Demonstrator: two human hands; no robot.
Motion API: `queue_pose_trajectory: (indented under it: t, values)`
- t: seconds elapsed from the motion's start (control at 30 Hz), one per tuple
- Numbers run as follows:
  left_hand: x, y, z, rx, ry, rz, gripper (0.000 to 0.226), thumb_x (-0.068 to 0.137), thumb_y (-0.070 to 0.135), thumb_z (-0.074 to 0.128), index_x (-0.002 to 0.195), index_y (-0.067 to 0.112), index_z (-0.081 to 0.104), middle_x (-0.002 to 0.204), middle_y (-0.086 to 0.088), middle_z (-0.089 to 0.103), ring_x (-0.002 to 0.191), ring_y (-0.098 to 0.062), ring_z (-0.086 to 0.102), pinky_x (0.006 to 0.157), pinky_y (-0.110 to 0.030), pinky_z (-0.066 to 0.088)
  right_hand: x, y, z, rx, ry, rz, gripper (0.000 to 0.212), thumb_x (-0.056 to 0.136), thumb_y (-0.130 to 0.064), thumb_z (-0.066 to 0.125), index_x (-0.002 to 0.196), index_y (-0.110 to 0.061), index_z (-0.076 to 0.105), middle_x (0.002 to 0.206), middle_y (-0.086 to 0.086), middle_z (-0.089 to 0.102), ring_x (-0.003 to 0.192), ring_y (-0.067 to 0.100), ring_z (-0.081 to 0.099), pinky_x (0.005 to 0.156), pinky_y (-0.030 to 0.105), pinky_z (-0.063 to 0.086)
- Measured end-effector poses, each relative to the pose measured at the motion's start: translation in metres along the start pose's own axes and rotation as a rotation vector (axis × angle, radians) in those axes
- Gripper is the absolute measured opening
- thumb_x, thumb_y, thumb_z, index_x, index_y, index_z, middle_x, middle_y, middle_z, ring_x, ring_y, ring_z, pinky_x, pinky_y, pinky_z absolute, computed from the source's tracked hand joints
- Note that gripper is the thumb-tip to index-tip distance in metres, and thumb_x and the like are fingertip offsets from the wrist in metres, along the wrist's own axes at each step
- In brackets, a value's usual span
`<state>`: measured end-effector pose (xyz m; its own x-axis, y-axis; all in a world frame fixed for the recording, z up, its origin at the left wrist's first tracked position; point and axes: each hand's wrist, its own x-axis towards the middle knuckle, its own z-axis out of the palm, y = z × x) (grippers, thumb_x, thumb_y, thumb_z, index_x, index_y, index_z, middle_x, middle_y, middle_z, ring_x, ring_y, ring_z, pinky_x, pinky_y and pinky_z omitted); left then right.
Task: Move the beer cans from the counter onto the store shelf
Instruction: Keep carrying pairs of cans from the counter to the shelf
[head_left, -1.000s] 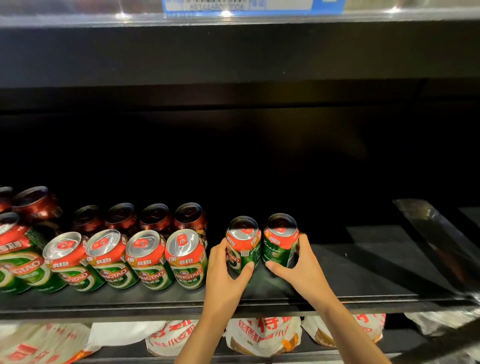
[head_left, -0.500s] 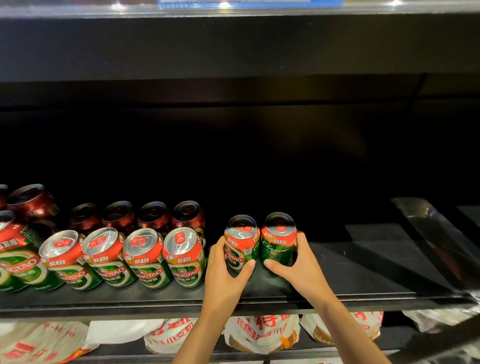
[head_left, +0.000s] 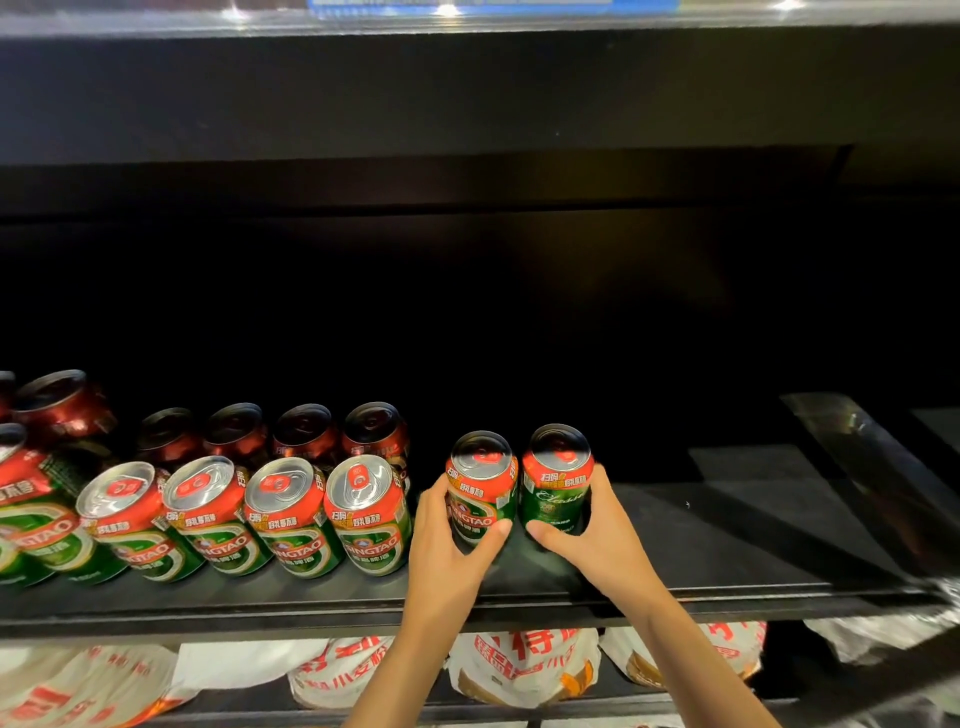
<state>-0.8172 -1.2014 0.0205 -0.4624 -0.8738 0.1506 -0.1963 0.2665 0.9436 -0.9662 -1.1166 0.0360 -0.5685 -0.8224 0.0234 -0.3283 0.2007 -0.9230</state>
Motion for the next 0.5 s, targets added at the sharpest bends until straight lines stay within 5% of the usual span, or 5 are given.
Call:
queue_pose_trajectory:
  t: [0.17,0.37,0.5]
  values:
    - [-0.0002,-0.0017,-0.0007,0.004,-0.010,0.006,0.061,0.083,0.028,0.068,0.132,0.035,0.033,0.125,0.025,0.046,0.114,0.017,0.042,0.086,0.001,0.035,0.0016,0.0012,0.0011,-0.004,0.068,0.006,0.070,0.066,-0.025,0.085,0.118,-0.031,0.038,0.111,-0.018,0.051,0.098,-0.012,0.050,0.070,0.003,0.044]
    - [-0.0001,0.0012,0.0005,-0.050,0.009,-0.031,0.063,0.080,0.025,0.072,0.128,0.035,0.033,0.120,0.026,0.047,0.107,0.022,0.044,0.081,0.002,0.036,0.0004,0.0013,-0.0023,-0.008,0.015,0.007,0.064,0.075,-0.014,0.078,0.117,-0.035,0.035,0.106,-0.029,0.048,0.093,-0.015,0.049,0.068,-0.003,0.041]
    - [0.0006,0.0023,0.0011,-0.062,0.032,-0.057,0.063,0.077,0.026,0.074,0.123,0.039,0.033,0.116,0.028,0.047,0.103,0.025,0.043,0.078,0.003,0.037,0.0001,-0.0001,-0.0016,-0.006,0.009,0.000,0.067,0.073,-0.023,0.081,0.120,-0.038,0.036,0.110,-0.029,0.047,0.098,-0.016,0.048,0.070,-0.002,0.041]
